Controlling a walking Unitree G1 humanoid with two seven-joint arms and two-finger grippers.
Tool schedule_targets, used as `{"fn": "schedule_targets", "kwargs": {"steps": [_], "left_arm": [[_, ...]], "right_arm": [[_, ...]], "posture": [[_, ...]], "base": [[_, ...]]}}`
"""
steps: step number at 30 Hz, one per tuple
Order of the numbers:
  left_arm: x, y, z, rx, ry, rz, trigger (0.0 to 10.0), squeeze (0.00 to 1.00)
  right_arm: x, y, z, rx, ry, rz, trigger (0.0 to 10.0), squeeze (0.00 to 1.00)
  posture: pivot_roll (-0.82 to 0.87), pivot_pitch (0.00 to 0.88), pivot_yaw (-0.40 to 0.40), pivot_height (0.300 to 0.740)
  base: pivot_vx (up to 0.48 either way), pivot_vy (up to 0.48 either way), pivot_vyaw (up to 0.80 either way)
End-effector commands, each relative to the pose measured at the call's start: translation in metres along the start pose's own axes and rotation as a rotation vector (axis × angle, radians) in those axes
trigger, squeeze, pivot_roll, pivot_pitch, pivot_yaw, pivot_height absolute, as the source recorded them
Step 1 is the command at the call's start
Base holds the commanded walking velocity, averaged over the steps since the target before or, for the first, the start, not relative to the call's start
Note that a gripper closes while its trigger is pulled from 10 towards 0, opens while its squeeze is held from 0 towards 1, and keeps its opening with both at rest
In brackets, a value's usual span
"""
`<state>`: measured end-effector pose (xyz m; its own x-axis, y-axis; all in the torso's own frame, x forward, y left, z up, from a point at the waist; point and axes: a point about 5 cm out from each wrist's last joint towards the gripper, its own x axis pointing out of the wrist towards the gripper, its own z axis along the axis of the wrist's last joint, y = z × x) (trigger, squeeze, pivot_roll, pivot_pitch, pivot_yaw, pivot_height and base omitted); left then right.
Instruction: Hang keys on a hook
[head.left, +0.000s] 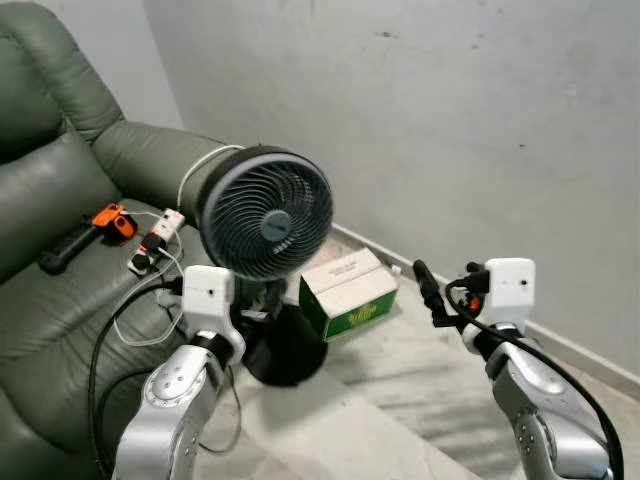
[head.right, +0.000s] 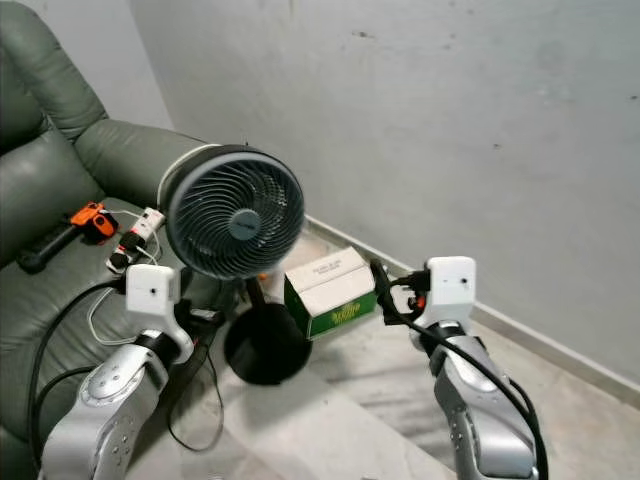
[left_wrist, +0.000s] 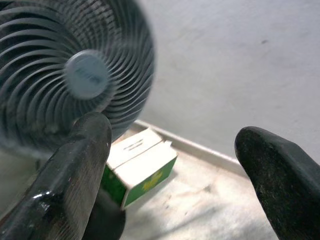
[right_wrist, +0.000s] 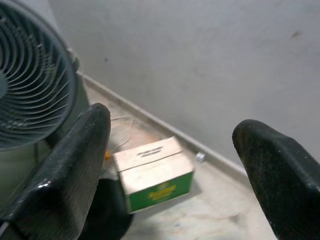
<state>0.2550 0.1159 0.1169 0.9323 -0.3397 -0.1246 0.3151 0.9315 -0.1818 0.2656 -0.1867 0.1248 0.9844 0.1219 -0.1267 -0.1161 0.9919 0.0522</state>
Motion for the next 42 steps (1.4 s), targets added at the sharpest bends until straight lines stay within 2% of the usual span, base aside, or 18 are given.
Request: {"fn": "schedule_targets", "kwargs": {"steps": [1,23,38,42], "left_arm": [[-0.0038,0.0093,-0.0005,0.012,0.011,0.035,10.0,0.00],[-0.0036,0.0098,-0.0013,0.014,0.015,0.036,10.0,0.00],[-0.0013,0.0155,-0.0007,-0.053,0.005,0.103,10.0,0.00],[-0.0011,0.0155,-0.0009,-0.059,0.007,0.109,10.0,0.00]], "right_arm": [[0.0012,0.0063,0.0002,0.009,0.000,0.017,10.0,0.00],[0.0016,0.0062,0.0000,0.006,0.001,0.013,10.0,0.00],[0.0037,0.0057,0.0008,0.003,0.000,0.016,10.0,0.00],[0.0037,0.0056,0.0003,0.003,0.006,0.017,10.0,0.00]], "posture": [[-0.05,0.097,0.037,0.740],[-0.05,0.099,0.037,0.740],[-0.05,0.099,0.032,0.740],[-0.05,0.098,0.032,0.740]], "base": [[0.000,-0.326,0.00],[0.000,-0.313,0.00],[0.000,0.000,0.00],[0.000,0.000,-0.73]]}}
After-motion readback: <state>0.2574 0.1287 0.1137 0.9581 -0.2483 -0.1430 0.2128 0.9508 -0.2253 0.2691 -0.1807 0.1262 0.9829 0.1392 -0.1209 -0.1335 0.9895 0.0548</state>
